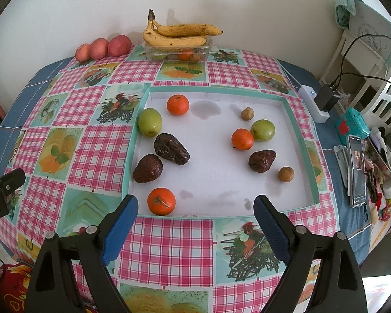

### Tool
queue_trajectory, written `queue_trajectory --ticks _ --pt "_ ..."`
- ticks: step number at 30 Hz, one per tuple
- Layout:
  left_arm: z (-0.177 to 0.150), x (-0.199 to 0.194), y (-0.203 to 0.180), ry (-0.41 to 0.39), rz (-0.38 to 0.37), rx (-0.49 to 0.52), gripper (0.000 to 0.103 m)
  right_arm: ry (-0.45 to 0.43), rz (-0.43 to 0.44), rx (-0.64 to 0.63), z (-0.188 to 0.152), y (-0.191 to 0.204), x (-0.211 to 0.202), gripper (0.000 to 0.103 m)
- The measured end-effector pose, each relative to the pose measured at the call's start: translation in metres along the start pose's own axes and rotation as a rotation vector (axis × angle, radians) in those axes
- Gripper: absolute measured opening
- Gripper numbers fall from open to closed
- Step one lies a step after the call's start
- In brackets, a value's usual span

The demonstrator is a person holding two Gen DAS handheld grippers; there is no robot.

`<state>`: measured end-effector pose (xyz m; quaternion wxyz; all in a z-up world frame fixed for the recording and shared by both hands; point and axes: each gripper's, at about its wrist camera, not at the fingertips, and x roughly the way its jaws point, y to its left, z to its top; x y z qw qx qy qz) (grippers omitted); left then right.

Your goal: Organize fruits

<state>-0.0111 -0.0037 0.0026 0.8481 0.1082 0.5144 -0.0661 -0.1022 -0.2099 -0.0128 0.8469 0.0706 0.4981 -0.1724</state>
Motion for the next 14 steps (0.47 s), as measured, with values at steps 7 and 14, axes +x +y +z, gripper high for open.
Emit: queue_trajectory --ticks 7,14 --pt "0.0 0.0001 0.0008 0.003 0.016 0.0 0.103 0.002 0.001 0.0 -0.0009 0.0001 0.0004 0.091" --pt "0.0014 -0.0026 0.0064 -0.01 0.024 -0.031 0.103 0.003 0.002 0.0 -0.0015 -0.0003 0.0005 0.091"
